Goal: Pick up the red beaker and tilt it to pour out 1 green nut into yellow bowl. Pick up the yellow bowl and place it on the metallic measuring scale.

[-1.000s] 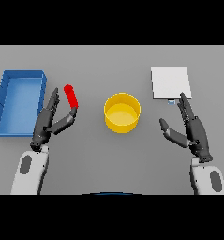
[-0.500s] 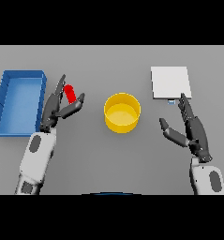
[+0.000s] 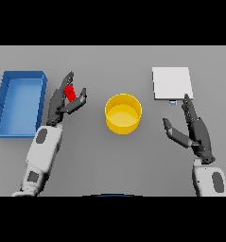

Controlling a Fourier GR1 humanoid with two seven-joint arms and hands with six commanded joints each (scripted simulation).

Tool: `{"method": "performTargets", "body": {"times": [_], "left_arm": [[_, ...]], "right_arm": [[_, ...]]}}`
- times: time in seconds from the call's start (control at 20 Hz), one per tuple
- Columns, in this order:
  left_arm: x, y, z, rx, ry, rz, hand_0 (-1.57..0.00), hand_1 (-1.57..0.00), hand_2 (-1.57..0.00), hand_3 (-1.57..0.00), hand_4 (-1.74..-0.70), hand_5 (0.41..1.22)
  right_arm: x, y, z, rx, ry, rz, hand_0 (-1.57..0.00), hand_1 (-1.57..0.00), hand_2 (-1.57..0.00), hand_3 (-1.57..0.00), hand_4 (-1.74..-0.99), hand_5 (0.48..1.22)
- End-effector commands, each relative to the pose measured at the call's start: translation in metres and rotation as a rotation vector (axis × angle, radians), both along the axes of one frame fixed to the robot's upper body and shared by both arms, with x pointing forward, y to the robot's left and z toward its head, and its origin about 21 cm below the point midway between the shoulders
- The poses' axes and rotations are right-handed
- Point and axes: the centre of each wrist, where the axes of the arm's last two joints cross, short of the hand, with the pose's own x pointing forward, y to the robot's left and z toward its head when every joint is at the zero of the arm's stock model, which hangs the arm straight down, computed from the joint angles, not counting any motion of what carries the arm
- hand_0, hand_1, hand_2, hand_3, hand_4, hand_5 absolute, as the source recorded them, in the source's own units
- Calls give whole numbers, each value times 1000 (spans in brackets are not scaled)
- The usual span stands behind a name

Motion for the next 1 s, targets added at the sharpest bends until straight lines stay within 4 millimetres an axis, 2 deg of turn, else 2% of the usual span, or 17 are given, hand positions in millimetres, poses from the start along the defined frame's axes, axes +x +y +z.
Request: {"method": "performTargets", "body": {"times": [0.0,0.05,0.1,0.15,0.2,0.25,0.35,0.4,0.6,0.8,0.95], "left_arm": [[3,-1,0,-12,-7,8,-338,-306,-322,-239,-1385,765],[4,-4,2,-39,-14,13,-585,-556,-551,-416,-1416,786],[5,-8,1,-55,-19,17,-782,-759,-755,-647,-1420,873],[6,-9,0,-65,-18,22,-940,-921,-918,-832,-1425,943],[8,-12,-1,-64,-18,24,-1066,-1051,-1049,-980,-1483,998],[10,-13,-1,-43,-22,30,-1167,-1155,-1153,-1081,-1529,1043],[14,-13,1,-29,-44,23,-1312,-1305,-1304,-1151,-1596,1107],[10,-12,-2,-38,-54,14,-1364,-1358,-1357,-1176,-1621,1130],[9,-14,0,-8,-57,-8,-1486,-1484,-1483,-1409,-1529,1184],[11,-13,18,-8,-101,-12,-1536,-1535,-1535,-1505,-1504,1206],[15,-18,35,24,-129,-25,-1553,-1553,-1553,-1537,-1499,1213]], "right_arm": [[0,4,2,0,-4,4,1,1,1,1,-1294,645],[1,2,1,-1,0,-2,1,1,1,1,-1292,645],[-1,1,2,0,-1,3,1,1,1,1,-1292,646],[0,3,3,-4,4,2,1,1,1,1,-1290,646],[1,3,4,-6,-5,-1,1,1,1,1,-1291,647],[4,3,4,-10,5,-2,1,1,1,1,-1291,649],[1,0,3,-15,-7,-2,1,1,1,1,-1290,651],[-3,1,2,-11,-10,-1,1,1,1,1,-1290,649],[-3,3,1,-16,-13,4,1,1,1,1,-1287,650],[-2,9,1,-4,-14,15,1,1,1,1,-1292,656],[-2,2,1,-22,-12,-3,1,1,1,1,-1294,664]]}}
